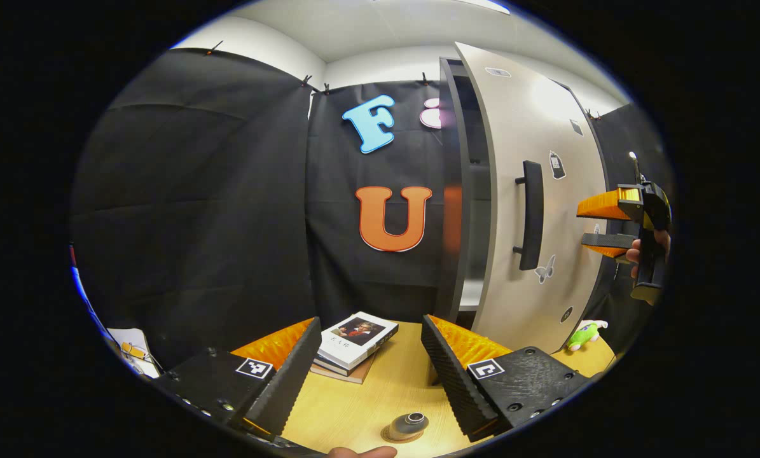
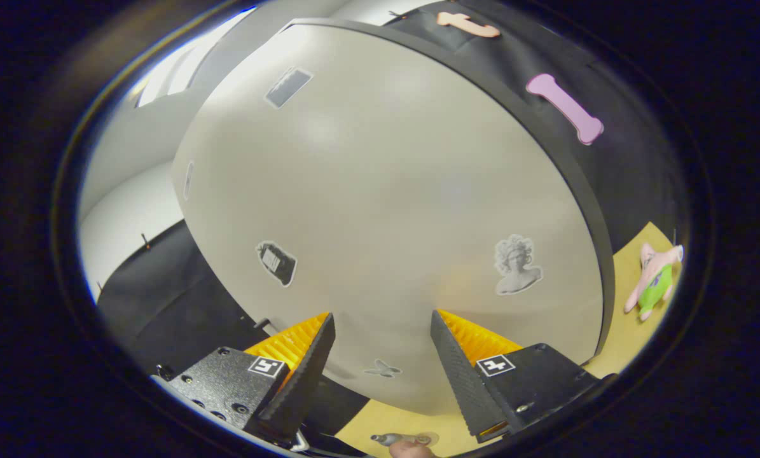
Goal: Open the cabinet door with the right hand, grasp the bottle in the cabinet with the left hand and place it on the coaster, then close the cabinet door with the right hand.
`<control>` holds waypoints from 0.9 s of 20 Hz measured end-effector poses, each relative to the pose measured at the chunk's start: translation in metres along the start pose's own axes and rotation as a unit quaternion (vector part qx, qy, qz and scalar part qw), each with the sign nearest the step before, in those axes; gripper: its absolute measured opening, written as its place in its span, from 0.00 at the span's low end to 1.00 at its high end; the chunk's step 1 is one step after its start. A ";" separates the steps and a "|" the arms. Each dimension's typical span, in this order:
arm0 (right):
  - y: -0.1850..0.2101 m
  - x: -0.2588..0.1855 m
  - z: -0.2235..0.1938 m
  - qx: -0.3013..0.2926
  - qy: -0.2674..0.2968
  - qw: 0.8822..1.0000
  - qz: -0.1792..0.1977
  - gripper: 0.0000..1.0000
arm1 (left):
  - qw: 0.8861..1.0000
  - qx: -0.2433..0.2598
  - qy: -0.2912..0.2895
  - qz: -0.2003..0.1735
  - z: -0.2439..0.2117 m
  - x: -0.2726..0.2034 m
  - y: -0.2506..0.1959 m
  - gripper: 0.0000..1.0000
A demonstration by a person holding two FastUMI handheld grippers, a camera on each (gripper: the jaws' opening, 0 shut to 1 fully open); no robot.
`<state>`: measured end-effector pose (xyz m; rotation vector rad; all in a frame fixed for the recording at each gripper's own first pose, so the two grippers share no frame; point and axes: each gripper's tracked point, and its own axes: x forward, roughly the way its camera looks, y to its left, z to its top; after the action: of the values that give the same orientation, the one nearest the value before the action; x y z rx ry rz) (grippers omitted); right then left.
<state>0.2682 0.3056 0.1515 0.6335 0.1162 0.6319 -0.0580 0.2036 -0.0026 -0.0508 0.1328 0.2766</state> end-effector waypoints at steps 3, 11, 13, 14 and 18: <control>0.001 -0.008 -0.002 -0.045 -0.010 0.999 -0.009 0.94 | 1.000 0.001 -0.005 -0.008 0.004 0.000 -0.011 0.95; -0.037 -0.086 0.033 -0.189 -0.147 0.952 -0.188 1.00 | 0.997 0.003 -0.050 -0.060 0.037 0.017 -0.069 0.95; -0.040 -0.096 0.026 -0.194 -0.138 0.951 -0.198 1.00 | 0.996 0.004 -0.060 -0.070 0.045 0.024 -0.086 0.95; -0.043 -0.103 0.023 -0.200 -0.138 0.948 -0.205 1.00 | 0.995 0.003 -0.063 -0.072 0.048 0.027 -0.092 0.95; -0.039 -0.127 0.018 -0.236 -0.152 0.935 -0.217 1.00 | 0.994 -0.009 -0.066 -0.084 0.056 0.033 -0.117 0.95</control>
<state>0.1910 0.1970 0.1323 0.2170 -0.1797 0.1151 0.0124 0.1035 0.0522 -0.0601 -0.0058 0.1117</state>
